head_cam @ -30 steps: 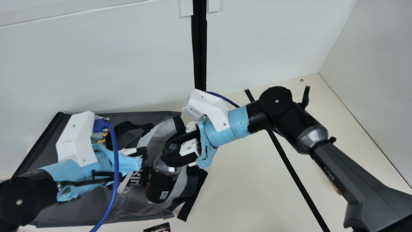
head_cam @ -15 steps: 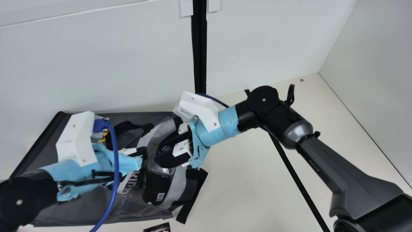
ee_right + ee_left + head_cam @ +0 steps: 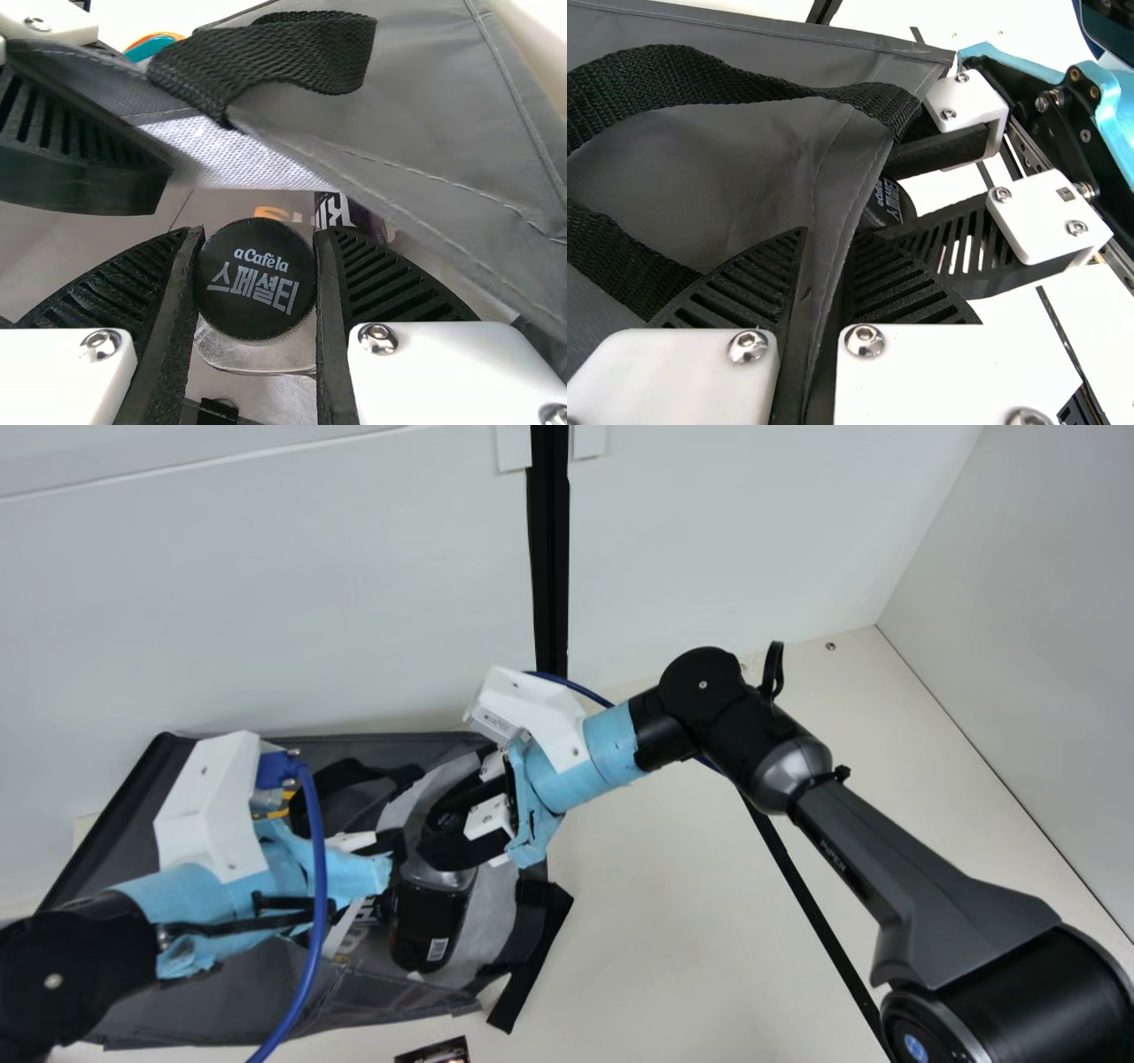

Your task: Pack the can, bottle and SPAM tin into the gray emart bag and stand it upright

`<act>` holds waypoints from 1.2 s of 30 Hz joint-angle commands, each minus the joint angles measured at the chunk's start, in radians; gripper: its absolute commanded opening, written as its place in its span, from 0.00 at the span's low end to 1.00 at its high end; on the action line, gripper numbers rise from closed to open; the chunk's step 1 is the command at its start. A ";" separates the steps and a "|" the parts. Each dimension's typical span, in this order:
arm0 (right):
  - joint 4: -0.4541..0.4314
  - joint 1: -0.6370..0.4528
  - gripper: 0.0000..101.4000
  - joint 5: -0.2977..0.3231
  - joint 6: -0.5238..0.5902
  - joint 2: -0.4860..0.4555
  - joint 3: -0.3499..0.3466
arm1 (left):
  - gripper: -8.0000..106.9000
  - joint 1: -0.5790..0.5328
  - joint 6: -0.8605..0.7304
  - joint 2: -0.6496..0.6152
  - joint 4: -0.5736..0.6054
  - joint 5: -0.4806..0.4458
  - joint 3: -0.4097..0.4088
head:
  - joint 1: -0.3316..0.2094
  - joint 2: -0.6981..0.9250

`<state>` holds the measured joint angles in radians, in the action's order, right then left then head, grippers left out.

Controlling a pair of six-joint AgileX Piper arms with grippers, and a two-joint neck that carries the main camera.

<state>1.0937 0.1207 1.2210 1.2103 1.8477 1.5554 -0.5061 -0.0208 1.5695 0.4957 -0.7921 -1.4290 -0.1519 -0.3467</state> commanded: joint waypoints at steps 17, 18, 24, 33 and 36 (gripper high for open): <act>-0.016 0.004 0.16 -0.001 -0.007 0.016 0.034 | 0.00 0.000 0.000 0.000 0.000 0.000 0.000 | -0.023 -0.002; -0.017 0.004 0.20 -0.001 -0.005 0.015 0.033 | 0.00 0.000 0.000 0.000 0.000 0.000 0.000 | -0.023 -0.002; -0.022 0.005 0.40 -0.001 0.013 0.008 0.015 | 0.00 0.000 0.000 0.000 0.000 0.000 0.000 | -0.023 -0.002; -0.027 0.005 0.69 -0.001 0.032 -0.001 -0.006 | 0.00 0.000 0.000 0.000 0.000 0.000 0.000 | -0.023 -0.002; -0.027 0.004 0.79 -0.001 0.037 -0.004 -0.011 | 0.00 0.000 0.000 0.000 0.000 0.000 0.000 | -0.023 -0.002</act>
<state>1.0690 0.1263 1.2257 1.2458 1.8432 1.5445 -0.5061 -0.0208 1.5695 0.4957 -0.7921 -1.4290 -0.1519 -0.3467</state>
